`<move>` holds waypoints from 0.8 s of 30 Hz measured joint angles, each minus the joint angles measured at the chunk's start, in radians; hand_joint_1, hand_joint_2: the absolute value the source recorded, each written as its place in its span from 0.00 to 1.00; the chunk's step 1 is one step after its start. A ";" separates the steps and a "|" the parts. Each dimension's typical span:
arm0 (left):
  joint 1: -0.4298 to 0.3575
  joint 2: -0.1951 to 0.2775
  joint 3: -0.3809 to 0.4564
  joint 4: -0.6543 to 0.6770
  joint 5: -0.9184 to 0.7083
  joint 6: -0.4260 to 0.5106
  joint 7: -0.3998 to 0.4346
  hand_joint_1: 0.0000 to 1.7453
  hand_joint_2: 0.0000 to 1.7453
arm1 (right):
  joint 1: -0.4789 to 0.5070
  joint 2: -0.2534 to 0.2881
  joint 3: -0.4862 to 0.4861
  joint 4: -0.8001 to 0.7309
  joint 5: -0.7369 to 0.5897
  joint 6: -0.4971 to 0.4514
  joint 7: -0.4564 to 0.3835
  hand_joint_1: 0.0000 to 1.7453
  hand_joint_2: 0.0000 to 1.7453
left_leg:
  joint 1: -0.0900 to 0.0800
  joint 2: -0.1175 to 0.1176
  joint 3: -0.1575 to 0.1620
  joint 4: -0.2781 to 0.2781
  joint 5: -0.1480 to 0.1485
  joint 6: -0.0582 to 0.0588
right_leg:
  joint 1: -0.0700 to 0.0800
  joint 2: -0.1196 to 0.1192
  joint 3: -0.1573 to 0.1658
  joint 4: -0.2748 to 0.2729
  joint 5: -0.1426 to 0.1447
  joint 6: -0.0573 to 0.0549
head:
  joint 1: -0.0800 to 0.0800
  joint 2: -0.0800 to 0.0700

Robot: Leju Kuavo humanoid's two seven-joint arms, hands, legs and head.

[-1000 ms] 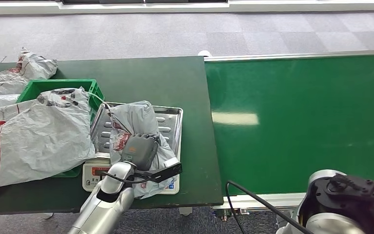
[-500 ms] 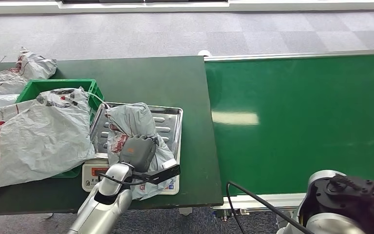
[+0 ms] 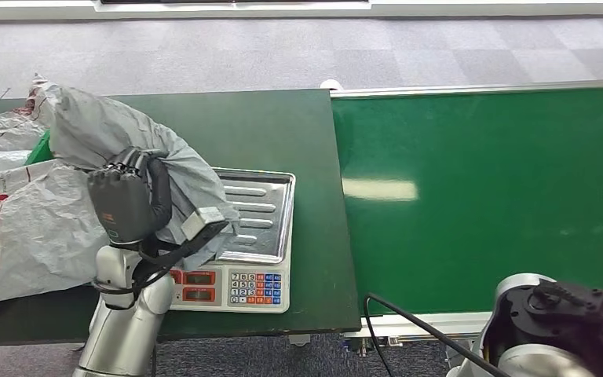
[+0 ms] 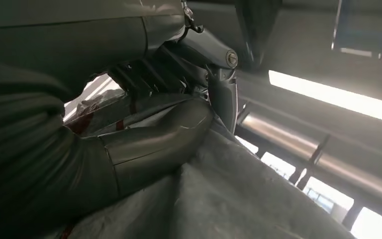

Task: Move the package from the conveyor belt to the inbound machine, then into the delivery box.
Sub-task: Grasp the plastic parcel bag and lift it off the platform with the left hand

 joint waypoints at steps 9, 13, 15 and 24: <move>-0.146 -0.056 0.124 -0.060 0.020 0.000 -0.060 1.00 1.00 | 0.001 0.000 -0.010 0.000 0.009 0.000 0.000 0.00 1.00 | 0.000 0.000 0.000 0.000 0.000 0.000 | 0.000 0.000 0.000 0.000 0.000 0.000 | 0.000 0.000; -0.192 -0.062 0.155 -0.059 -0.062 0.000 -0.029 1.00 1.00 | 0.001 0.000 -0.010 0.000 0.014 0.000 0.000 0.00 1.00 | 0.000 0.000 0.000 0.000 0.000 0.000 | 0.000 0.000 0.000 0.000 0.000 0.000 | 0.000 0.000; -0.247 -0.044 0.170 -0.011 -0.190 -0.008 0.090 1.00 1.00 | 0.001 0.000 -0.010 0.000 0.011 0.000 0.000 0.00 1.00 | 0.000 -0.001 0.000 0.001 0.000 0.000 | 0.000 -0.001 0.000 0.000 0.000 0.000 | 0.000 0.000; -0.535 0.151 0.014 0.408 -0.295 -0.126 0.624 1.00 1.00 | 0.001 0.000 -0.009 0.000 0.005 0.001 0.000 0.00 1.00 | 0.001 0.004 0.000 0.000 0.003 -0.003 | 0.001 0.003 -0.002 0.001 0.004 -0.004 | 0.000 0.000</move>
